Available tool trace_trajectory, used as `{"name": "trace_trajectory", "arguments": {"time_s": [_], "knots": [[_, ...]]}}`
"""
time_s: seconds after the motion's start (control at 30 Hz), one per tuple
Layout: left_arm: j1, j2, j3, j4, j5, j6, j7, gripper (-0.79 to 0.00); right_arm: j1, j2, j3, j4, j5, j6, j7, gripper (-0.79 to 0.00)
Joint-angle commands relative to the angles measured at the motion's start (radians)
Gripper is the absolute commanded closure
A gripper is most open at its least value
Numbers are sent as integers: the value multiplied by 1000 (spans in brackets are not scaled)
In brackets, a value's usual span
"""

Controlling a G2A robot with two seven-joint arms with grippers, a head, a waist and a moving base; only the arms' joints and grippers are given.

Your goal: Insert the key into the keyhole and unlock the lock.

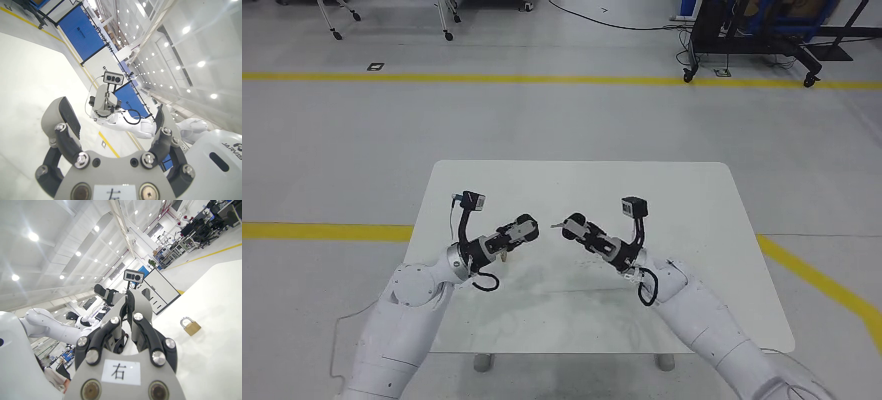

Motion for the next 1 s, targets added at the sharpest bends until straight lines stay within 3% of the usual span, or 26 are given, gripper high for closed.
{"name": "trace_trajectory", "arguments": {"time_s": [0.0, 0.23, 0.27, 0.3, 0.33, 0.37, 0.73, 0.97], "knots": [[-1, 0, 6, 2, 7, -9, 12, -785, 9, -2, -7, 9, 24, 0, 30, 0], [-6, 3, 26, 11, 33, -48, -9, -785, 52, -21, -60, 53, 80, 39, 118, 0], [-8, 3, 26, 13, 29, -48, -13, -757, 57, -23, -64, 60, 90, 40, 129, 0], [-9, 4, 26, 15, 25, -49, -16, -653, 61, -25, -67, 67, 101, 38, 137, 0], [-10, 5, 26, 16, 24, -49, -19, -471, 64, -27, -70, 74, 111, 37, 145, 0], [-11, 6, 27, 18, 25, -48, -20, -382, 67, -29, -73, 80, 119, 36, 153, 0], [-10, 11, 39, 16, 90, -50, 14, -332, 80, -35, -84, 113, 221, 28, 268, 0], [-9, 15, 44, 12, 122, -48, 32, -268, 87, -38, -75, 128, 235, 25, 281, 0]]}}
